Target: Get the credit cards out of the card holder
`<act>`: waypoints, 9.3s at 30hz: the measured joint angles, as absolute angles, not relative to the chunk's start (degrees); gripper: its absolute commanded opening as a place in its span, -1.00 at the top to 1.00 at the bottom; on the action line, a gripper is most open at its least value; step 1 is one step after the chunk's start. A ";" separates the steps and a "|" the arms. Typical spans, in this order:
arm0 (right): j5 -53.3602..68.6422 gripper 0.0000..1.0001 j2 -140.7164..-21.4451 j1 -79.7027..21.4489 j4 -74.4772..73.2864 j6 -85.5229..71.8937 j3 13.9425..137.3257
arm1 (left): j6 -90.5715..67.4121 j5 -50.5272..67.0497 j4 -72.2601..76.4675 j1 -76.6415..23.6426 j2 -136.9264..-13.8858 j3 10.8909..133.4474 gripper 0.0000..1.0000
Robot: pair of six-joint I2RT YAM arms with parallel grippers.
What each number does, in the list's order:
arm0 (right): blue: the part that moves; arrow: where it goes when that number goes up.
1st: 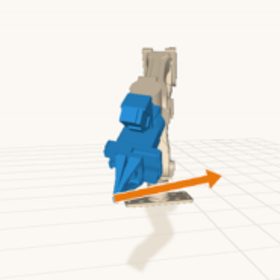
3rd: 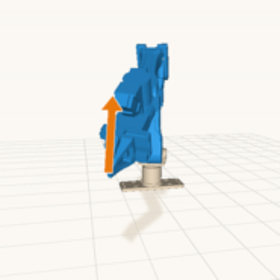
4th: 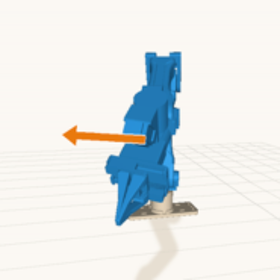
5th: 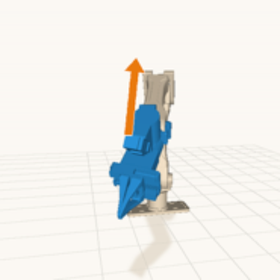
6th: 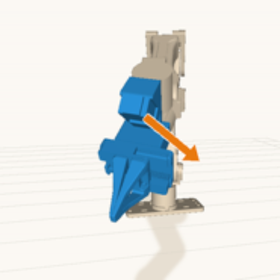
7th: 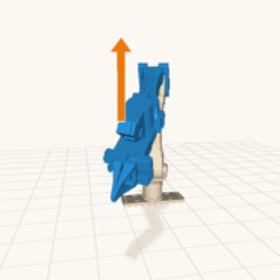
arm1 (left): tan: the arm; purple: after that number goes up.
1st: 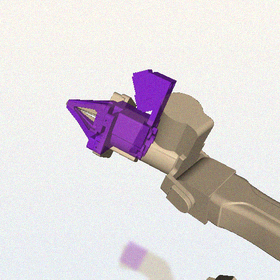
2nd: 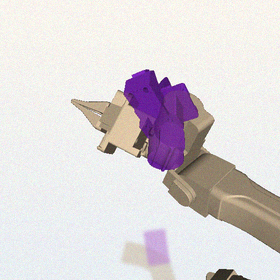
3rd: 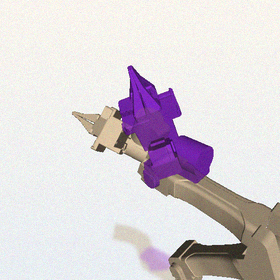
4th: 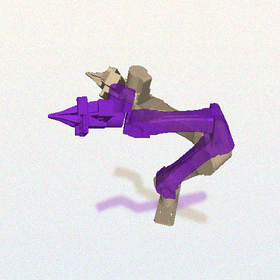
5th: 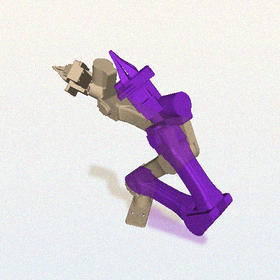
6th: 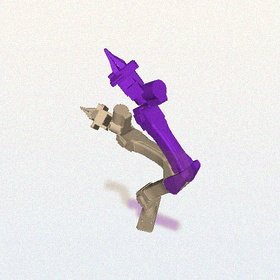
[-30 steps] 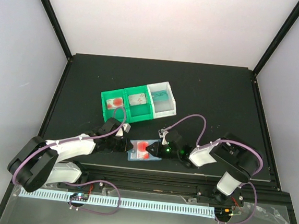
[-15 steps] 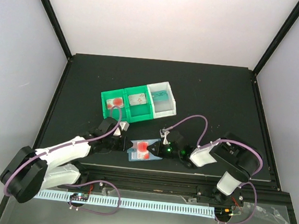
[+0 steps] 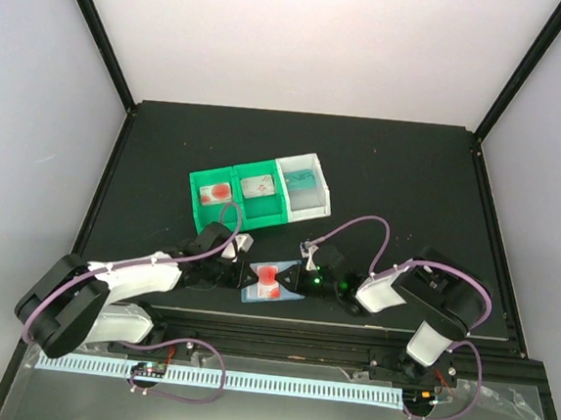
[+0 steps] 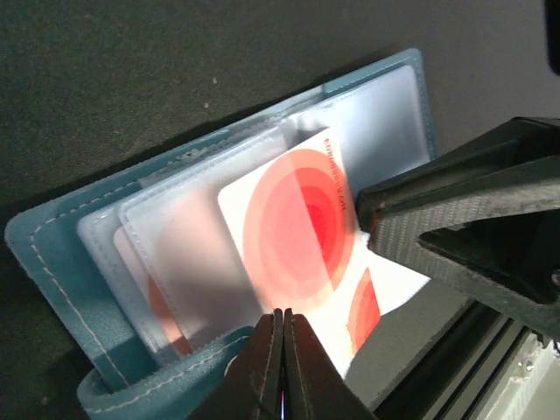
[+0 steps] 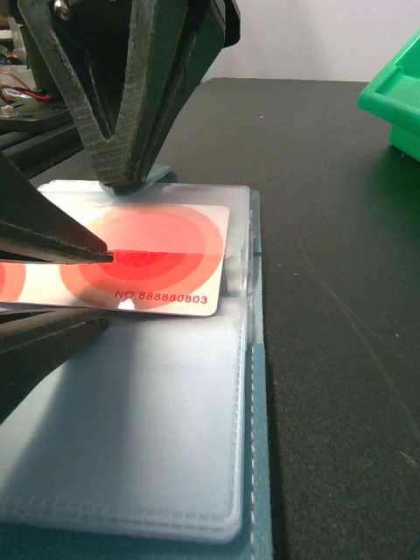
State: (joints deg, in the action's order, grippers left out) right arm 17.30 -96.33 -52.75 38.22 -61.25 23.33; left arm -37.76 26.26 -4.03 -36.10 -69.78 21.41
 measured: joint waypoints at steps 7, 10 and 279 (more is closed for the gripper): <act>17.52 0.64 -96.55 -52.66 38.59 -61.52 23.31 | -37.71 26.06 -2.35 -36.10 -73.91 21.54 0.94; 17.74 0.69 -96.62 -52.66 38.65 -61.60 23.31 | -37.71 26.00 -1.52 -36.14 -74.72 21.67 0.94; 3.05 -1.00 -22.85 -55.53 -3.42 -54.08 14.90 | -29.28 20.38 -27.55 -2.02 -90.26 59.09 0.97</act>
